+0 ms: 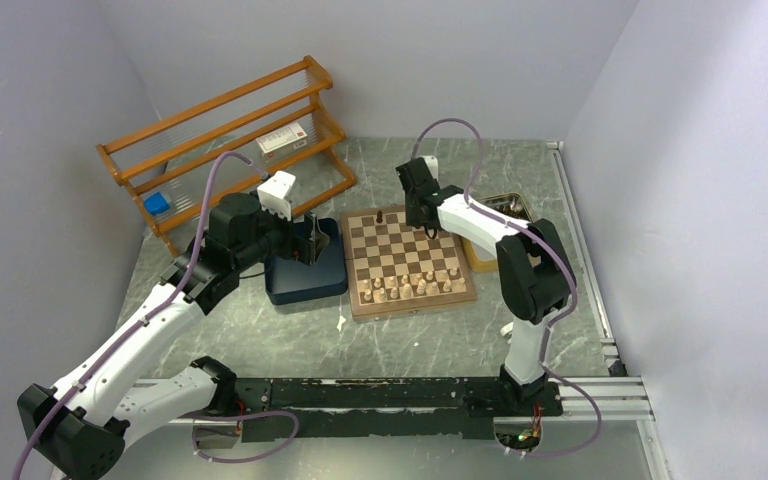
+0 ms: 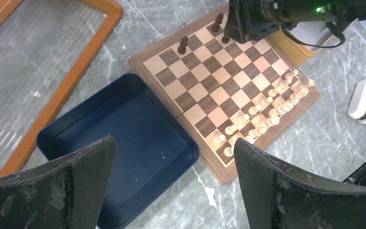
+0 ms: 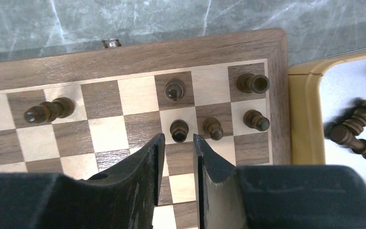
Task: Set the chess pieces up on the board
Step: Place the chess piece on the chessboard, then pick up the chess piece from the storage box.
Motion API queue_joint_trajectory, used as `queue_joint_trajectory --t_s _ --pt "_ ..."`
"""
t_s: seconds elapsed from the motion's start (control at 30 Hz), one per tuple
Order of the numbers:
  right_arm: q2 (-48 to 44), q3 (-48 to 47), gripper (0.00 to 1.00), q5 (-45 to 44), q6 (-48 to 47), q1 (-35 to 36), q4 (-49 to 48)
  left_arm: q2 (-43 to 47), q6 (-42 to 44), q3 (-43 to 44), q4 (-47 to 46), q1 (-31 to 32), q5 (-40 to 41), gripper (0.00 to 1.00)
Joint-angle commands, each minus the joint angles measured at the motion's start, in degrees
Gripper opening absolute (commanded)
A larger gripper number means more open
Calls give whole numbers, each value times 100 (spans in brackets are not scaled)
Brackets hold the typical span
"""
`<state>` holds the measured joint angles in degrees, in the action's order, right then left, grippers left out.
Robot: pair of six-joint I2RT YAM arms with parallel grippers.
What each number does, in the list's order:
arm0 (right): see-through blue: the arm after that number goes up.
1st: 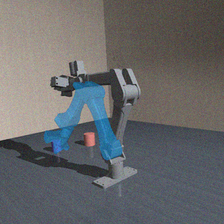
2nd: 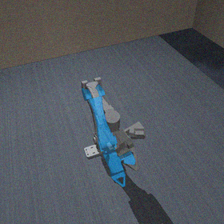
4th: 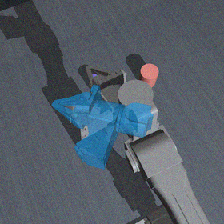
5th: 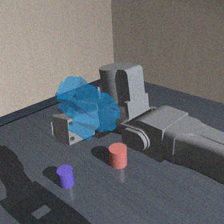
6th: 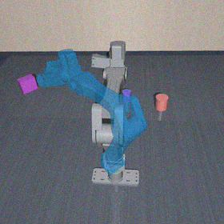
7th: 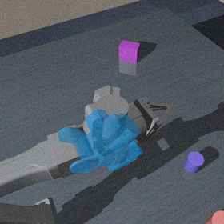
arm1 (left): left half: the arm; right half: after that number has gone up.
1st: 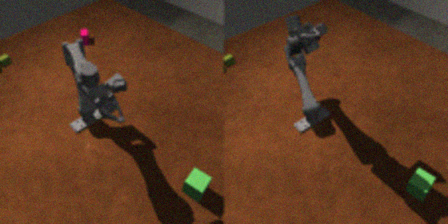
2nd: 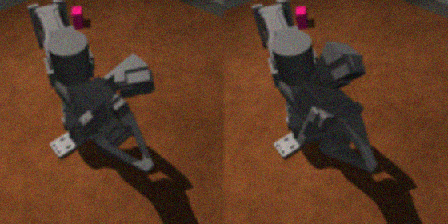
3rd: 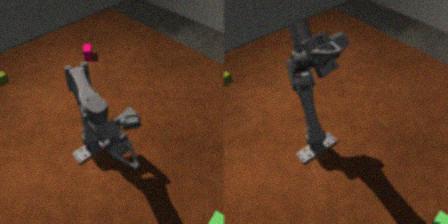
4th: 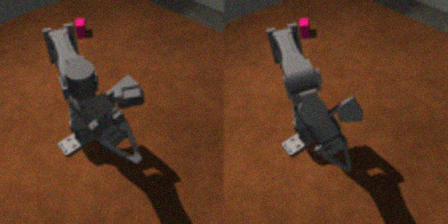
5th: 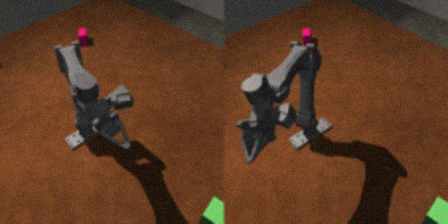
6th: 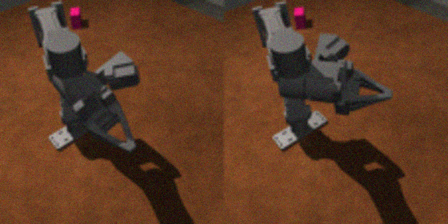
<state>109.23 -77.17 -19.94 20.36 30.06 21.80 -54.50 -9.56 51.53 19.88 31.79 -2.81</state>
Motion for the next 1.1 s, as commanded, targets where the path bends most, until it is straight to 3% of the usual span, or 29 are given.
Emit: queue_joint_trajectory --t_s 0.0,0.2,0.5,0.8,1.07 --pt "-505 -172 33 -103 -74 -42 78 41 70 -46 -133 46 -95 98" --pt "-849 -33 33 -147 -235 -360 14 45 71 -49 -133 41 -93 98" --pt "-1205 416 29 47 -331 -1553 -347 64 69 -46 -134 42 -98 98" --pt "-1083 885 29 -135 -303 -2350 -1252 80 72 -55 -133 46 -89 98" --pt "-592 998 32 88 -342 -2592 -1719 60 77 -55 -142 46 -86 98"
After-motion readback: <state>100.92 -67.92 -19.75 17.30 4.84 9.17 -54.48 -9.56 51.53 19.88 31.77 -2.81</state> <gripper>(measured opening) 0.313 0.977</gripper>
